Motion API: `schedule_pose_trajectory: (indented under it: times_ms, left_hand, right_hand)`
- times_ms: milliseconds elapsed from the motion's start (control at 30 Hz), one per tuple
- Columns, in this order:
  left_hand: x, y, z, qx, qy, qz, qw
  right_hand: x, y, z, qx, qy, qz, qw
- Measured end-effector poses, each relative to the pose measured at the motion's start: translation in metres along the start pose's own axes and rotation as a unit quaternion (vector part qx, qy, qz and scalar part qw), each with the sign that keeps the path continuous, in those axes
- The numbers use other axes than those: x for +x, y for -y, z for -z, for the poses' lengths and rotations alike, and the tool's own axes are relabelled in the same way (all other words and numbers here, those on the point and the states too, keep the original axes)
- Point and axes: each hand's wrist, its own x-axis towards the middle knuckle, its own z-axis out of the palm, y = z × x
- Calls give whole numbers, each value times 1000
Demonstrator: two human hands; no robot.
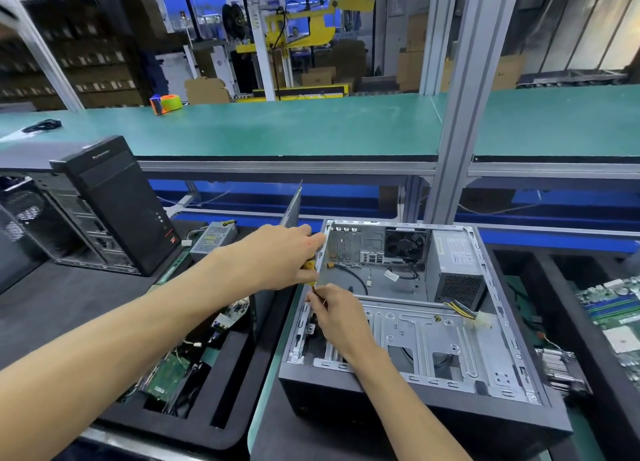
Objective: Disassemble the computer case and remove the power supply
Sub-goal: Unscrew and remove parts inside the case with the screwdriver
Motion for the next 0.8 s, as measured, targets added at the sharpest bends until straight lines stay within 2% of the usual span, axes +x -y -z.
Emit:
schedule_pose_trajectory:
  times_ms: [100, 200, 333, 467, 533, 667, 800]
  left_hand:
    - [-1, 1, 3, -45, -5, -41, 998]
    - [4, 6, 7, -67, 0, -15, 998]
    - [12, -1, -4, 73, -61, 30, 995]
    - [10, -3, -11, 136, -69, 45, 987]
    - [8, -3, -13, 92, -62, 26, 993]
    - [-1, 1, -6, -70, -24, -54, 996]
    - [-1, 10, 0, -46, 2, -14, 999]
  right_hand:
    - [0, -1, 0, 5, -5, -5, 1000]
    - [0, 0, -1, 11, -5, -6, 1000]
    - [-2, 2, -1, 6, 3, -6, 1000]
    - [-1, 3, 1, 17, 8, -10, 1000]
    - [-1, 3, 2, 15, 14, -12, 1000]
    - [0, 0, 2, 25, 8, -18, 999]
    - [0, 1, 0, 24, 7, -8, 1000]
